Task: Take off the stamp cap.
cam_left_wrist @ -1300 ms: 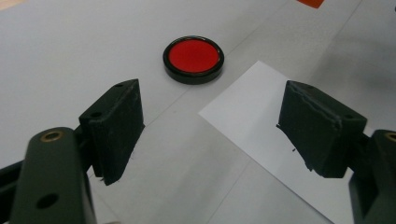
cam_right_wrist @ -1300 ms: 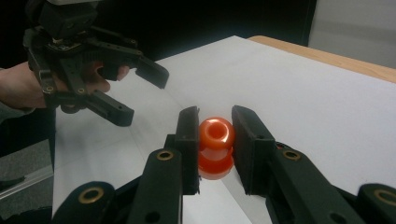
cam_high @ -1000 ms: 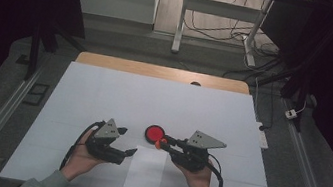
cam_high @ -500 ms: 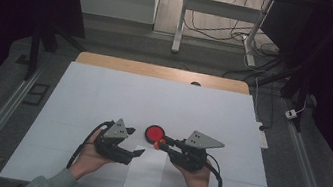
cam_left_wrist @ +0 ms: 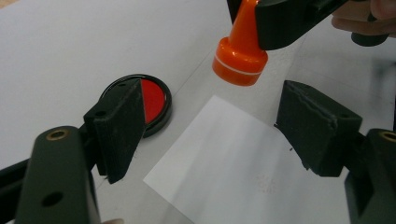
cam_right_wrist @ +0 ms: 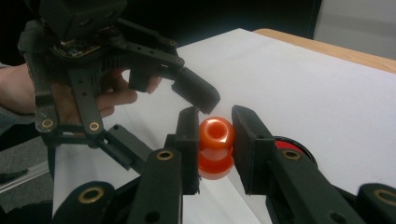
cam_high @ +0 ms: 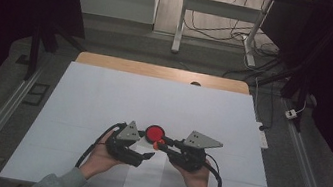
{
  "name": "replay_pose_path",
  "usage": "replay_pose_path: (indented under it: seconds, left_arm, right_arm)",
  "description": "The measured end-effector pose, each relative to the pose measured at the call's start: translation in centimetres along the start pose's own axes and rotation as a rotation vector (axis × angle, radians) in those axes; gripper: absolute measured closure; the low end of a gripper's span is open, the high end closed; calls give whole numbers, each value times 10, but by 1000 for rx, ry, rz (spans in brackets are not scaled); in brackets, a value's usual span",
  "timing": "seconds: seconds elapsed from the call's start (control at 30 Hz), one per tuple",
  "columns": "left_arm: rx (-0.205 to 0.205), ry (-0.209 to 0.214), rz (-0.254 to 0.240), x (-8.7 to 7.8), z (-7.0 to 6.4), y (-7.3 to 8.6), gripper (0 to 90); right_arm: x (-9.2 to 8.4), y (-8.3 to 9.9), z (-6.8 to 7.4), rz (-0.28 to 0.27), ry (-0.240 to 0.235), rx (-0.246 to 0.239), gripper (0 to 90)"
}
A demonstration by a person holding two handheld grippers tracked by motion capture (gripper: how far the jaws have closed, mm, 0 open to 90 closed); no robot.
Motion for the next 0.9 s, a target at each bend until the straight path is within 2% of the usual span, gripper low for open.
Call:
replay_pose_path:
  seconds: [0.53,0.9]
  left_arm:
    - [16,10,2,8,-5,-8,255]
    - [39,-4,28,17,-8,-12,367]
  right_arm:
    - [0,0,0,0,0,1,720]
    - [2,0,0,8,-1,4,720]
Point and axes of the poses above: each handheld gripper's, and its own axes: x roughly forward along the jaws, y roughly out of its underside, z roughly to its left, the point moved 2 cm from there along x, roughly forward along the jaws, and after that the axes turned 10 degrees about z, right-handed, at the moved point
